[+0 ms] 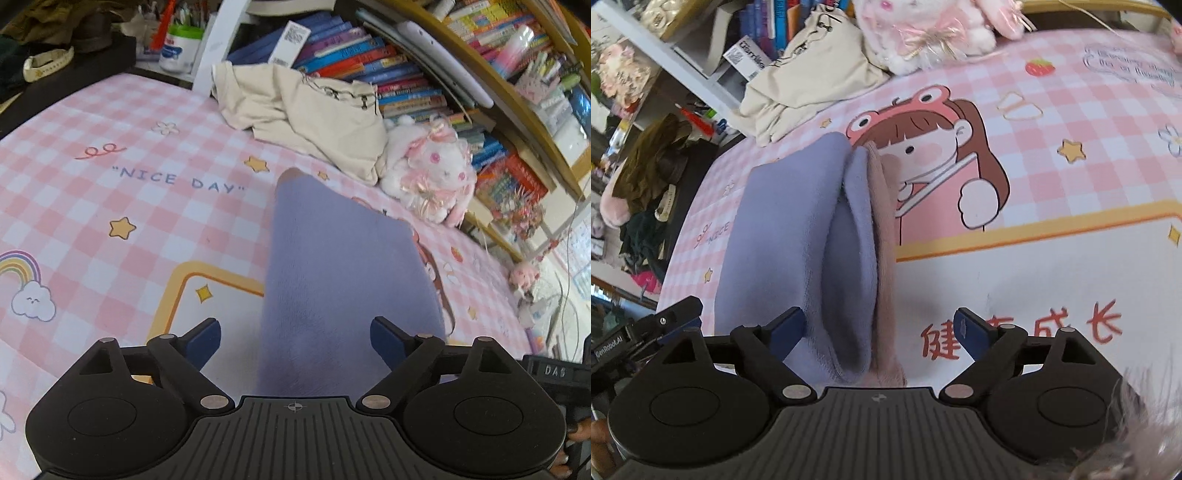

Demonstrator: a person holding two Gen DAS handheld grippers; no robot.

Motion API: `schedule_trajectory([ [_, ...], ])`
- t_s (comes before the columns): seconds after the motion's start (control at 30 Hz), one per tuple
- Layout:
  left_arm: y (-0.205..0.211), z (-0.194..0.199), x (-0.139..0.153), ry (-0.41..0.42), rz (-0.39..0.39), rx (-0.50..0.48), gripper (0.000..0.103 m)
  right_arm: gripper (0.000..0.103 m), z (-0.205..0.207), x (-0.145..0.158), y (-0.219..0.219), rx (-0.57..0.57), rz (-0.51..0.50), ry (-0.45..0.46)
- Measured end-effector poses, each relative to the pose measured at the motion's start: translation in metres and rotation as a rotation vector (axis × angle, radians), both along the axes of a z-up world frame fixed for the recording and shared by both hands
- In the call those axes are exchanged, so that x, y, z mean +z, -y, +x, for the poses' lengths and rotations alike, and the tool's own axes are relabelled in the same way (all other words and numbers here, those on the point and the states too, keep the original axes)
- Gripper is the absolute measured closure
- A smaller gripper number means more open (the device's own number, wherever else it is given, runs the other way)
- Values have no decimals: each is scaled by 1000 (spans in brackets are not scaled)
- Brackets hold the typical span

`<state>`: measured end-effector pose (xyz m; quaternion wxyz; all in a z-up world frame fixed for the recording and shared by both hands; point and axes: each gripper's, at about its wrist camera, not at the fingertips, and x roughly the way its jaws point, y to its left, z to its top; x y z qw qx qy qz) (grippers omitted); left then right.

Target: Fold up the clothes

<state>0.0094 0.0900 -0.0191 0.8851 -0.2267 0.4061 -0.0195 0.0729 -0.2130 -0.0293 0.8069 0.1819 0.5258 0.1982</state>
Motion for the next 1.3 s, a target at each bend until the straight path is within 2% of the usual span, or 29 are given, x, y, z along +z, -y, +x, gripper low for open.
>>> schedule_trajectory([
  [0.1, -4, 4, -7, -17, -6, -26, 12, 13, 0, -6, -4, -14, 14, -25],
  [0.3, -18, 20, -25, -58, -135, -36, 13, 14, 7, -12, -16, -31, 41, -45],
  [0.53, -27, 44, -36, -79, -207, -28, 14, 16, 31, -18, -21, -104, 107, -61],
  [0.57, -25, 47, -36, -81, -204, -33, 14, 19, 34, -19, -22, -112, 123, -64],
  [0.6, -23, 50, -35, -84, -201, -41, 15, 35, 36, -20, -24, -109, 131, -68],
  [0.67, -17, 54, -35, -91, -189, -63, 15, 42, 36, -21, -30, -103, 119, -64],
  [0.7, -14, 55, -35, -94, -184, -77, 20, 48, 34, -19, -33, -95, 100, -47],
  [0.73, -10, 56, -35, -97, -180, -91, 31, 51, 31, -17, -36, -88, 80, -28],
  [0.77, -7, 56, -35, -100, -178, -99, 37, 60, 28, -16, -40, -80, 60, -9],
  [0.8, -3, 55, -33, -95, -163, -102, 39, 68, 25, -12, -42, -68, 44, 16],
  [0.9, 15, 47, -20, -52, -29, -138, 50, 75, 7, 10, -64, 54, -108, 183],
  [0.97, 26, 41, -11, -34, 54, -170, 51, 76, -10, 21, -80, 157, -206, 279],
  [1.0, 28, 39, -9, -36, 67, -180, 50, 76, -15, 22, -82, 177, -222, 291],
  [1.03, 26, 39, -9, -46, 57, -187, 49, 76, -16, 21, -80, 175, -222, 283],
  [1.1, 14, 40, -13, -81, -23, -179, 44, 74, -11, 15, -68, 129, -178, 220],
  [1.13, 7, 40, -16, -100, -70, -172, 43, 71, -7, 12, -61, 101, -146, 175],
  [1.2, -3, 40, -20, -124, -129, -164, 42, 60, 1, 5, -48, 44, -79, 81],
  [1.3, -10, 40, -26, -150, -194, -155, 40, 56, 2, -4, -34, 1, -1, 5],
])
